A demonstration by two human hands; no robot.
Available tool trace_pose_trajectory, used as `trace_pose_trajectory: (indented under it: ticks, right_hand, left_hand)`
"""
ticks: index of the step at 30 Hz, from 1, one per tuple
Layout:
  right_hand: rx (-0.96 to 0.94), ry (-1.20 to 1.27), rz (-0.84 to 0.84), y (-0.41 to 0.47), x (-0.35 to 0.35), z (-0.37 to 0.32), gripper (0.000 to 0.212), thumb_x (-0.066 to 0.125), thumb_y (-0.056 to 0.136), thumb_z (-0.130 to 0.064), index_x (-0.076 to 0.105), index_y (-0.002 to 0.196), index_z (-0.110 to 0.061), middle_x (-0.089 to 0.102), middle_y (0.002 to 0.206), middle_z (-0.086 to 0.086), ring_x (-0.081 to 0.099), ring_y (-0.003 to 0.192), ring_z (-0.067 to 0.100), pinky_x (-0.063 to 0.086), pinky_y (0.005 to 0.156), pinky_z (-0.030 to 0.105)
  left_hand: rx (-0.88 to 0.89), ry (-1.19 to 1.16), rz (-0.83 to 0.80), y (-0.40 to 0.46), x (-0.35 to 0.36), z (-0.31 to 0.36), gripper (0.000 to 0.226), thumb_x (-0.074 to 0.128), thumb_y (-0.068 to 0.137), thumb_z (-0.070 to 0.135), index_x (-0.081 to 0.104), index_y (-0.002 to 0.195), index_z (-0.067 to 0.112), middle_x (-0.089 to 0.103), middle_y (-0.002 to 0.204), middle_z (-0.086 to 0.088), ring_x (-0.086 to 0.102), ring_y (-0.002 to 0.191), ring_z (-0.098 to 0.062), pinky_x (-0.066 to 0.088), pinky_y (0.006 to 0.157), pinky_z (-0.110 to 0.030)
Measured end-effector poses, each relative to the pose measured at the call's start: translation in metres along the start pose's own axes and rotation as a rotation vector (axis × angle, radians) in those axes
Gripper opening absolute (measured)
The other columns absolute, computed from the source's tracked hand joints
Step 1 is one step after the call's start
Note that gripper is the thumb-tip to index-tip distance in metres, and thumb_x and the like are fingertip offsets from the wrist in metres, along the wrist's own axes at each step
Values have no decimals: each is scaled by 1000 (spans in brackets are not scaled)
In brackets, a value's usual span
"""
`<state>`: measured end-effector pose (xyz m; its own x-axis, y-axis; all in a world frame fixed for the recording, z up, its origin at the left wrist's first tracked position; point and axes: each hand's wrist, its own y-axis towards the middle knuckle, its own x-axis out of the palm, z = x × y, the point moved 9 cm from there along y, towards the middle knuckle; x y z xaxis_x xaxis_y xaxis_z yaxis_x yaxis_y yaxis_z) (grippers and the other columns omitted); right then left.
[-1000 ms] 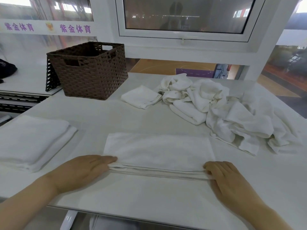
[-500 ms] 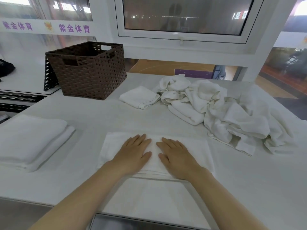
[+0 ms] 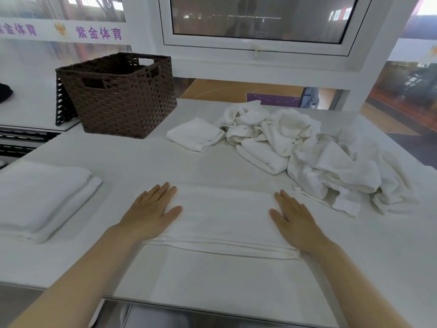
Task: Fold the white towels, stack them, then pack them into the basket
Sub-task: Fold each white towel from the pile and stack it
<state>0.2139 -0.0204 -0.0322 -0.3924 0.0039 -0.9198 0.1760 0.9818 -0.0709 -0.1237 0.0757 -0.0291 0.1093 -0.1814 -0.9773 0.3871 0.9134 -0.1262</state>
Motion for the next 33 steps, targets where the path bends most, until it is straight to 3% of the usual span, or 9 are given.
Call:
trace_pose_trajectory:
  ticks: [5,7,13,16,19,22,26,29,33]
  right_hand:
    - [136,664,267,-19,-28,23,41,49,99,-19,51,139,-27,55,129,-12,50,120,9,33,98,22]
    - [155,587,319,-16,-35,27,30,51,98,-19,59,127,-21,62,113,-9,57,107,14,36,88,25]
    - [158,462,38,17,-35,23,7,59,92,-34,62,87,-29,62,89,-8,59,83,14,41,70,25]
    - [216,477,-36,23,-35,28,23,65,88,-30,52,74,-19,53,74,-5,50,71,14,36,66,26]
    - [230,469,-57,25,-33,32,27,69,86,-31,49,77,-15,49,75,2,47,69,15,35,66,28]
    - [245,484,-62,27,-35,32,22,69,86,-26,52,79,-15,52,76,2,48,70,15,37,65,28]
    - [235,424,-96,37,-46,21,14,66,88,-22,55,88,-13,60,83,5,56,71,18,48,66,32]
    - [238,331,-177,42,-53,8,21,62,91,-21,54,103,-6,61,87,12,59,71,23,54,64,32]
    - [219,253,-168,49,-78,-20,31,62,92,-21,54,115,-3,62,87,13,60,68,22,56,59,31]
  left_hand:
    - [-31,76,83,-10,-13,39,64,17,102,50,13,157,17,4,165,-4,3,152,-19,0,122,-36]
    - [87,-27,66,-15,-9,80,72,15,94,57,22,154,17,13,164,-4,11,150,-19,5,121,-33]
    - [443,-159,86,-33,7,200,55,38,103,44,30,153,23,17,164,0,13,150,-16,3,119,-25]
    - [585,-157,108,-44,18,243,50,42,98,45,47,142,22,39,153,-2,34,140,-22,23,115,-33]
    - [701,21,260,-54,28,275,43,48,86,50,62,118,25,65,107,1,59,96,-20,47,75,-30]
    - [687,223,291,-54,33,296,45,74,68,53,67,103,27,58,75,6,54,64,-12,28,49,-25]
    - [560,245,309,-45,20,303,33,79,55,41,57,73,25,43,62,7,28,47,-12,8,44,-28]
    - [516,109,345,-42,3,297,27,73,60,32,54,76,21,29,65,4,21,45,-13,0,43,-28]
    - [369,-504,288,-36,-21,255,27,47,90,17,45,118,18,50,93,-2,48,64,-21,35,54,-32]
